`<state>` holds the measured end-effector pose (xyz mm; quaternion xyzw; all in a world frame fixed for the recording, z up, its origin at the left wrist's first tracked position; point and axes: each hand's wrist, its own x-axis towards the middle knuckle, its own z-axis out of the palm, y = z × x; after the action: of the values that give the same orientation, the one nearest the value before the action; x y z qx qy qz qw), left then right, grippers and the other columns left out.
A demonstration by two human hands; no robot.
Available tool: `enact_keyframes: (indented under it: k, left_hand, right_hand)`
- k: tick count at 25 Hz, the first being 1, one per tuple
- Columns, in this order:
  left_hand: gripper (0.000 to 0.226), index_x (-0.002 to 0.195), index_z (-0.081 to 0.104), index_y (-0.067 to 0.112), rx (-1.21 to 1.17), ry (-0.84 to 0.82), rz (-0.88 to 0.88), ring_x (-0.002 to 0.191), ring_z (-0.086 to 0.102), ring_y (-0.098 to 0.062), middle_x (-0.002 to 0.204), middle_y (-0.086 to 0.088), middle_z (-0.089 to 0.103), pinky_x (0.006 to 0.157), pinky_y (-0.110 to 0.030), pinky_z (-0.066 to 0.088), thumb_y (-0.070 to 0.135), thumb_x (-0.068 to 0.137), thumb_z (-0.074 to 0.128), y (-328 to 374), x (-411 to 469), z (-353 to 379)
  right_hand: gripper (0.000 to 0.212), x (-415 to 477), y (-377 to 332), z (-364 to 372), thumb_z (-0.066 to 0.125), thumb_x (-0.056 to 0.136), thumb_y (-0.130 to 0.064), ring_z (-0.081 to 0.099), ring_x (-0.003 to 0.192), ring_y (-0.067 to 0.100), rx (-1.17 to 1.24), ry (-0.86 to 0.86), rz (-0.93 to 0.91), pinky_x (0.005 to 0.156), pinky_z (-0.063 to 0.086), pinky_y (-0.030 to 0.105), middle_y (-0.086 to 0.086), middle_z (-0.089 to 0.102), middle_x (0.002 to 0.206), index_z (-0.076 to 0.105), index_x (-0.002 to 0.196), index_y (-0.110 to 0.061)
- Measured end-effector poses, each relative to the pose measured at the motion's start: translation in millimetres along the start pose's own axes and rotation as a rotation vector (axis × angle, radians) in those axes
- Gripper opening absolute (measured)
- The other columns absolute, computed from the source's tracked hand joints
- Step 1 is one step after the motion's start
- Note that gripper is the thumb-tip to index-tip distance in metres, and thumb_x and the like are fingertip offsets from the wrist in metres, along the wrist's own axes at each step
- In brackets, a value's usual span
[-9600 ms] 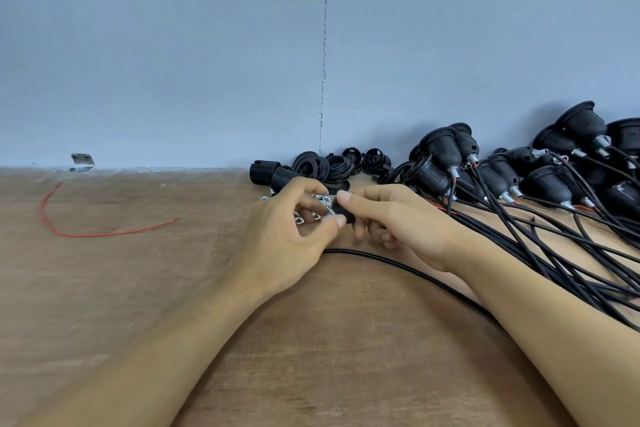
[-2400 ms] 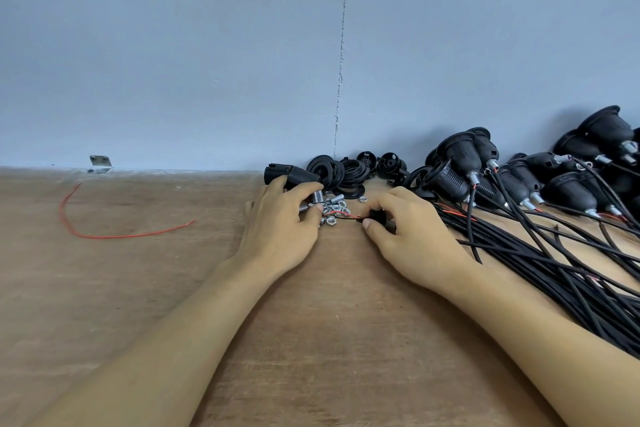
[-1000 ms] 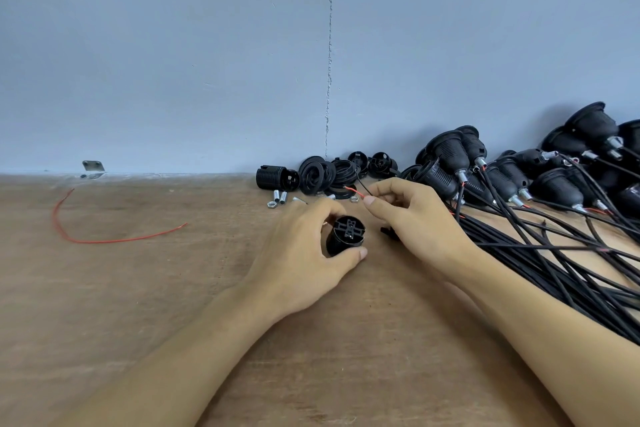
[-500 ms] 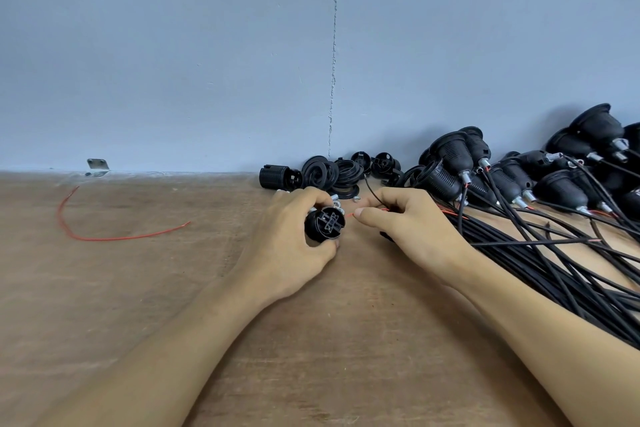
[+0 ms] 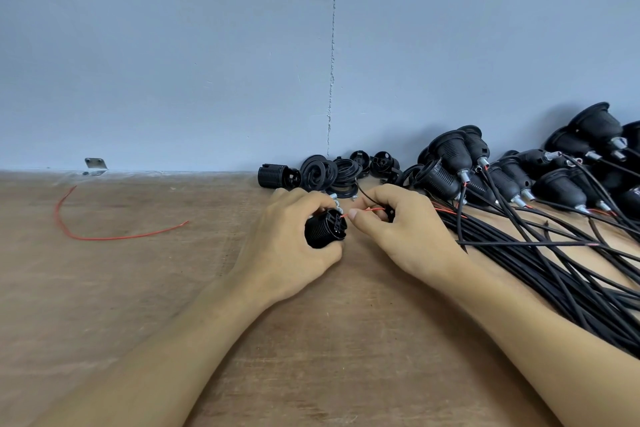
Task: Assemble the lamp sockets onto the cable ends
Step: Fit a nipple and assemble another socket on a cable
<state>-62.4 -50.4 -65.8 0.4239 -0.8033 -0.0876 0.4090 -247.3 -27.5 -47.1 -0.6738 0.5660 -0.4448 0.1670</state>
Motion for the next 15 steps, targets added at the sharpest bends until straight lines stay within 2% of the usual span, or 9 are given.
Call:
enact_keyframes:
  k: [4, 7, 15]
  left_hand:
    - [0.036, 0.104, 0.073, 0.026, 0.028, 0.029, 0.006, 0.095, 0.052, -0.014, 0.093, 0.011, 0.064, 0.08, -0.025, 0.042, 0.027, 0.07, 0.084, 1.5, -0.5, 0.2]
    - [0.036, 0.105, 0.073, 0.025, 0.04, 0.038, 0.007, 0.096, 0.053, -0.015, 0.094, 0.01, 0.064, 0.082, -0.027, 0.044, 0.028, 0.07, 0.083, 0.6, -0.2, 0.9]
    - [0.035, 0.101, 0.074, 0.026, 0.043, 0.041, 0.018, 0.094, 0.054, -0.014, 0.092, 0.012, 0.063, 0.081, -0.029, 0.045, 0.031, 0.068, 0.083, -0.1, -0.2, 2.2]
  right_hand:
    - [0.003, -1.5, -2.8, 2.4, 0.07, 0.087, -0.02, 0.047, 0.075, 0.001, -0.204, 0.058, -0.183, 0.069, 0.033, 0.011, -0.017, 0.049, 0.071, 0.07, 0.084, -0.022]
    - [0.003, -0.6, -1.0, 4.4, 0.069, 0.087, -0.023, 0.046, 0.081, 0.01, -0.29, 0.071, -0.248, 0.074, 0.036, 0.021, -0.012, 0.051, 0.076, 0.069, 0.086, -0.019]
    - [0.004, -0.6, -0.2, 4.0, 0.07, 0.088, -0.024, 0.045, 0.077, 0.006, -0.259, 0.024, -0.244, 0.071, 0.034, 0.019, -0.012, 0.047, 0.072, 0.069, 0.085, -0.022]
